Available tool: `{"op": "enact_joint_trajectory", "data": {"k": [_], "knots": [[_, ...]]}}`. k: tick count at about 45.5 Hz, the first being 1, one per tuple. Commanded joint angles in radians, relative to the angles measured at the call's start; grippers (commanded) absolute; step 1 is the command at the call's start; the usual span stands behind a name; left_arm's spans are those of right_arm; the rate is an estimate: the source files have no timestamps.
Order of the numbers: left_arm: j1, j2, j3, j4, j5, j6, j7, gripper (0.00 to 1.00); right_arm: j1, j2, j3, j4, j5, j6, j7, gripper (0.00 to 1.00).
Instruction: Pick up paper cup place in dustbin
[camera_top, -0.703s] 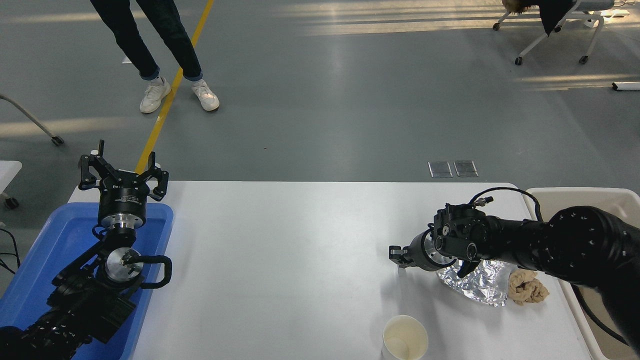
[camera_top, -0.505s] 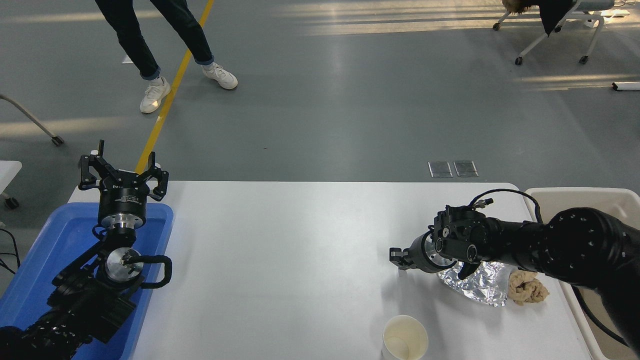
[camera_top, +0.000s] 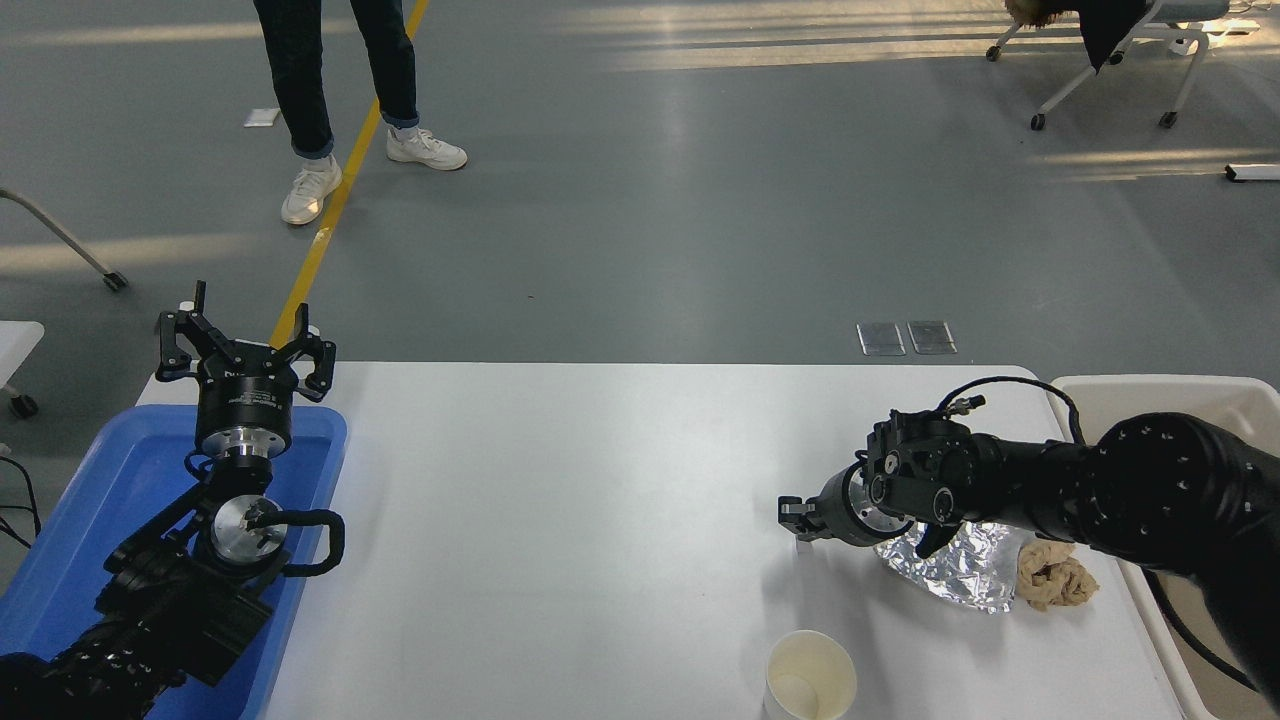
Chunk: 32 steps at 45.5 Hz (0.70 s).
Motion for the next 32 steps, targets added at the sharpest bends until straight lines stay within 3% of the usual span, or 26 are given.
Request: {"op": "enact_joint_trajectory", "data": {"k": [1, 12, 17, 24, 25, 28, 29, 30, 31, 32], "knots": [[-0.001, 0.0, 0.002, 0.0, -0.001, 0.0, 0.0, 0.99, 0.061, 0.0, -0.002, 0.033, 0.013, 0.04, 0.003, 0.03], [0.001, 0.0, 0.002, 0.0, -0.001, 0.0, 0.0, 0.99, 0.288, 0.0, 0.0, 0.183, 0.045, 0.135, 0.003, 0.06], [-0.001, 0.002, 0.002, 0.0, -0.001, 0.0, 0.0, 0.99, 0.466, 0.0, -0.002, 0.347, 0.074, 0.17, 0.001, 0.14], [-0.001, 0.002, 0.002, 0.0, -0.001, 0.0, 0.0, 0.99, 0.663, -0.175, -0.005, 0.522, 0.078, 0.267, 0.001, 0.25], [-0.001, 0.002, 0.002, 0.0, -0.001, 0.0, 0.0, 0.99, 0.708, -0.257, -0.005, 0.569, 0.075, 0.311, 0.001, 0.29], [-0.001, 0.002, 0.002, 0.0, -0.001, 0.0, 0.0, 0.99, 0.758, -0.356, -0.008, 0.64, 0.065, 0.342, -0.002, 0.34], [-0.001, 0.002, 0.002, 0.0, -0.001, 0.0, 0.0, 0.99, 0.775, -0.385, -0.011, 0.664, 0.062, 0.346, -0.002, 0.39], [-0.001, 0.002, 0.002, 0.0, -0.001, 0.0, 0.0, 0.99, 0.793, -0.411, -0.02, 0.686, 0.059, 0.35, -0.004, 0.52], [-0.001, 0.002, 0.002, 0.0, -0.001, 0.0, 0.0, 0.99, 0.811, -0.432, -0.033, 0.71, 0.056, 0.35, -0.004, 0.84], [-0.001, 0.002, 0.002, 0.0, -0.001, 0.0, 0.0, 0.99, 0.831, -0.449, -0.045, 0.732, 0.054, 0.35, -0.005, 1.0]]}}
